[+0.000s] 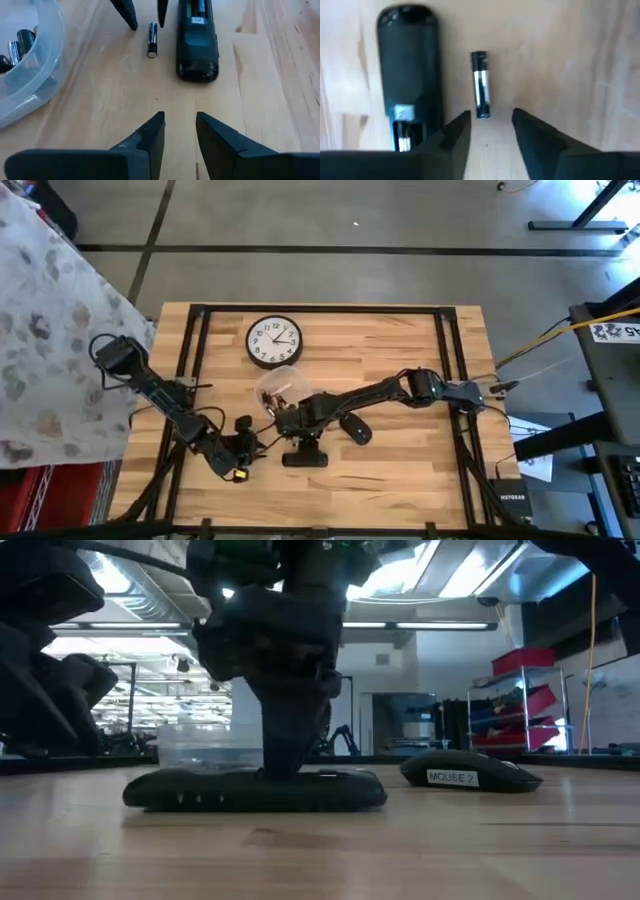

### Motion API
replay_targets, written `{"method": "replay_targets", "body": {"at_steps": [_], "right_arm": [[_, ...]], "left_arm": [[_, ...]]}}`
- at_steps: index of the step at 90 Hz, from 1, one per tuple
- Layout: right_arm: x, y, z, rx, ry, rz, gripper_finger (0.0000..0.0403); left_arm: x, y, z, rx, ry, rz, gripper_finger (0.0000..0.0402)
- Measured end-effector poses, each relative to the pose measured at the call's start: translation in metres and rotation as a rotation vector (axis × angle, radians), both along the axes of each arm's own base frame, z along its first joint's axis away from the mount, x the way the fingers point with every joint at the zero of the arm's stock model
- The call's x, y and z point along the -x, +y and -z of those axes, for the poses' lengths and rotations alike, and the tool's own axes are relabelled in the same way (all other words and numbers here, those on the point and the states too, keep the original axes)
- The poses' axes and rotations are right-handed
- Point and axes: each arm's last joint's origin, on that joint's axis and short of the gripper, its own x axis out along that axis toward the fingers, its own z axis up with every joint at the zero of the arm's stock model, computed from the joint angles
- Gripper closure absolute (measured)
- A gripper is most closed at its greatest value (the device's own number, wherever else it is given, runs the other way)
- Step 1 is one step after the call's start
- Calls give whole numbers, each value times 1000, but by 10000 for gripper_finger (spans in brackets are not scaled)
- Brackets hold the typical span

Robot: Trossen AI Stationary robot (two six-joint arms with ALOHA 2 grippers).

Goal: Insert battery
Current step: Insert the silver battery into the remote control

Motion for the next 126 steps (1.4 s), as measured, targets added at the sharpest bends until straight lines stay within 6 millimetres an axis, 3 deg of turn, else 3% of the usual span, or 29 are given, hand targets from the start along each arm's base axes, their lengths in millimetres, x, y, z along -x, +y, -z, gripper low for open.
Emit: {"method": "replay_targets", "body": {"at_steps": [18,34,56,76,86,103,126], "right_arm": [[-3,5,0,-186,8,3,382],[-12,10,-6,-280,-111,-80,399],[-17,12,-8,-162,-280,-362,332],[-12,38,-8,288,-419,-876,255],[-10,54,-9,431,-452,-1042,235],[-8,59,-10,553,-419,-1035,233],[-6,53,-8,486,-363,-863,235]], "left_arm": [[0,0,0,0,0,0,306],[0,0,0,1,-1,0,306],[0,0,0,-2,1,1,306],[3,-4,1,33,34,49,306],[6,-11,0,86,68,144,306],[-7,-20,8,93,-5,255,306],[-35,-6,41,98,-26,106,306]]}}
